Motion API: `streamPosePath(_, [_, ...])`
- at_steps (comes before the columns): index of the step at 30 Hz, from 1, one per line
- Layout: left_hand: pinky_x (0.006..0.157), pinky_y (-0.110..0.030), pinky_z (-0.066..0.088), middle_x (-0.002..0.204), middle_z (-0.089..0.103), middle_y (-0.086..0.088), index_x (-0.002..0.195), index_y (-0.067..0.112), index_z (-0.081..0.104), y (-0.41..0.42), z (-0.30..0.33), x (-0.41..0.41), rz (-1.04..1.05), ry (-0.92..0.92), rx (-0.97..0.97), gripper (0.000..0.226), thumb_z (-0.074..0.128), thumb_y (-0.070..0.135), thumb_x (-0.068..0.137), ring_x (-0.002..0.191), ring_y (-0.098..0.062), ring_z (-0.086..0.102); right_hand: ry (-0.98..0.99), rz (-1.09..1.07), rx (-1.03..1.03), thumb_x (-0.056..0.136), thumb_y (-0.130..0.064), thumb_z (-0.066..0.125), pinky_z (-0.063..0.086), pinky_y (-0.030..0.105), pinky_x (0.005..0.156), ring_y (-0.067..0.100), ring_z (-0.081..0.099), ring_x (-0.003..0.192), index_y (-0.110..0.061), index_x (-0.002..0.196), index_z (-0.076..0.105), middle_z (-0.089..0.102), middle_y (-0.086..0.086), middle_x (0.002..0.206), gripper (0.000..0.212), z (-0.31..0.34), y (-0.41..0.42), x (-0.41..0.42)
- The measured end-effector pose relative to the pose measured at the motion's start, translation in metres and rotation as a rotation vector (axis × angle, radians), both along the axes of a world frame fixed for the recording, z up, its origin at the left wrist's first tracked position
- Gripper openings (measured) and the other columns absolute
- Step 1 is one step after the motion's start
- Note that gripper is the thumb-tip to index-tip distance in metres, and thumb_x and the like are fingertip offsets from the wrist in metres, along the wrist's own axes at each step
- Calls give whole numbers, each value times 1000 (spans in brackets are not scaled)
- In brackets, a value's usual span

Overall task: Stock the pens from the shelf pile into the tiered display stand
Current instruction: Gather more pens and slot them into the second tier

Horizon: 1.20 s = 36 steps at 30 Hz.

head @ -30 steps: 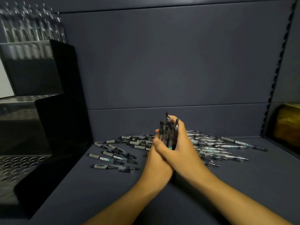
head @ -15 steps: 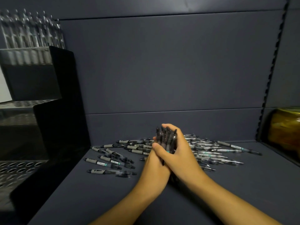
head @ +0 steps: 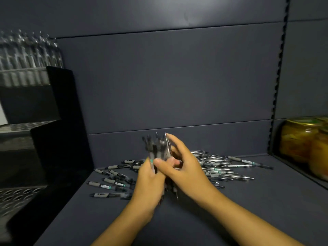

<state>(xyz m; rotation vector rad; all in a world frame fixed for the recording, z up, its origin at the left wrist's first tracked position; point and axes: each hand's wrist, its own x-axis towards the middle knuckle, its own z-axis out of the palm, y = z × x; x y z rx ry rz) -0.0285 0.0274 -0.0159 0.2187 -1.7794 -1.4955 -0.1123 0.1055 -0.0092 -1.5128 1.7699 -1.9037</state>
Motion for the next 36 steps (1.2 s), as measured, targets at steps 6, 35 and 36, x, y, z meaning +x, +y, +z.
streamPosePath(6, [64, -26, 56, 83, 75, -8, 111, 11, 67, -1, 49, 29, -73, -61, -43, 20, 57, 21, 96, 73, -19, 72, -137, 62, -88, 96, -20, 60, 58, 26, 66, 16, 64, 73, -20, 120, 65, 73, -6, 86, 25, 45, 10, 1])
streamPosePath(35, [75, -32, 61, 95, 78, -2, 113, 21, 70, -218, 192, 229, 54, 72, -192, 20, 60, 23, 96, 88, -20, 76, 172, -36, -94, 98, -23, 60, 60, 28, 64, 17, 73, 75, -26, 100, 72, 76, 5, 92, 13, 209, -193, 186])
streamPosePath(36, [75, -31, 61, 100, 78, -2, 116, 21, 68, -227, 193, 233, 17, 89, -158, 22, 59, 22, 96, 91, -20, 75, 169, -54, -103, 98, -20, 60, 60, 29, 65, 20, 75, 77, -20, 103, 73, 76, 7, 93, 13, 213, -200, 190])
